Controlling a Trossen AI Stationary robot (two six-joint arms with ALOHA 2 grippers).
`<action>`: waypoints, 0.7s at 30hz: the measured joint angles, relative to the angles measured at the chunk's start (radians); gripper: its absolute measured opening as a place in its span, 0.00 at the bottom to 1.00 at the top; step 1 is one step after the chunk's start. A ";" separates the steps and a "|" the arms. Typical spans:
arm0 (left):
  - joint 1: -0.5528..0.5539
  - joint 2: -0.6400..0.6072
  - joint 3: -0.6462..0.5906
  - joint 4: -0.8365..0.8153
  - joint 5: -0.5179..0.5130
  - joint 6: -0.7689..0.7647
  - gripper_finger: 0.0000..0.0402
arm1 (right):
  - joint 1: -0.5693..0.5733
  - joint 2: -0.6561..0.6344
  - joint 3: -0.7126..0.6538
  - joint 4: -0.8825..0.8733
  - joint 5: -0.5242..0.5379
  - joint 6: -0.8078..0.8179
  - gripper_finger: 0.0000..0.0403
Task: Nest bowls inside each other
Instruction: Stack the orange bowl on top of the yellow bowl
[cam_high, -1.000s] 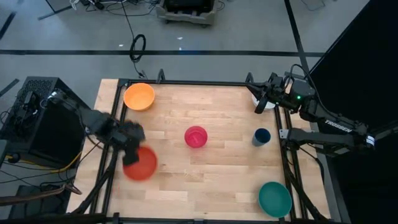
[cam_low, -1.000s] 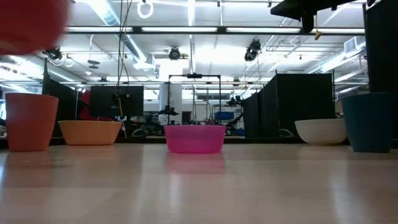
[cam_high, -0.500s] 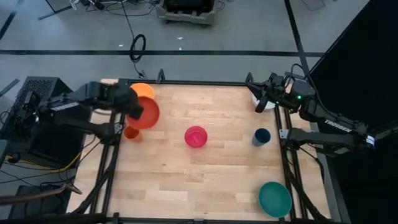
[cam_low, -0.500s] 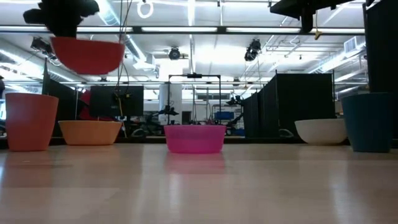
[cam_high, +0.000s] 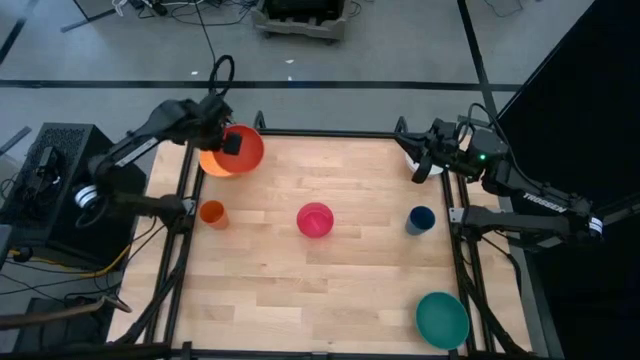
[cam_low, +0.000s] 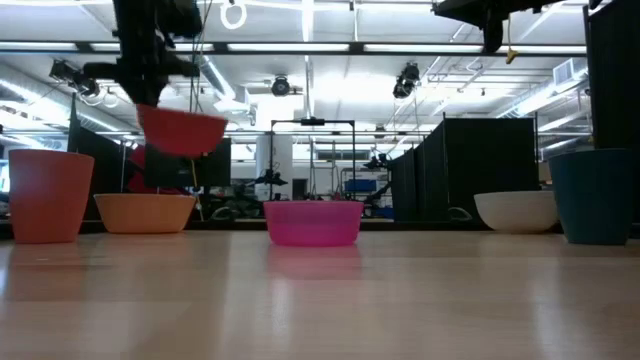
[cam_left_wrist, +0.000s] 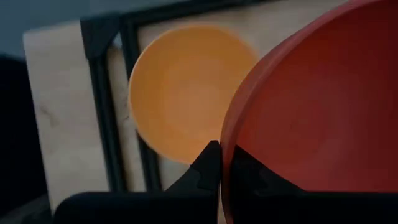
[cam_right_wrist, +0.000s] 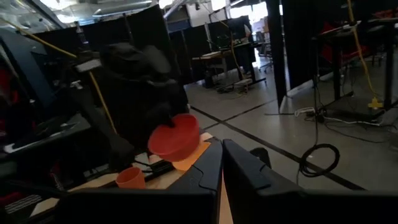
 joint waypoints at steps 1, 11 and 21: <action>0.026 0.019 -0.001 0.000 0.011 0.020 0.00 | 0.000 -0.001 0.000 0.000 -0.002 0.001 0.00; 0.143 0.049 -0.001 0.037 0.053 0.021 0.00 | 0.001 -0.013 0.000 0.000 -0.009 -0.007 0.00; 0.143 -0.200 -0.172 0.085 0.025 -0.205 0.00 | 0.001 -0.013 0.000 -0.001 -0.010 -0.026 0.00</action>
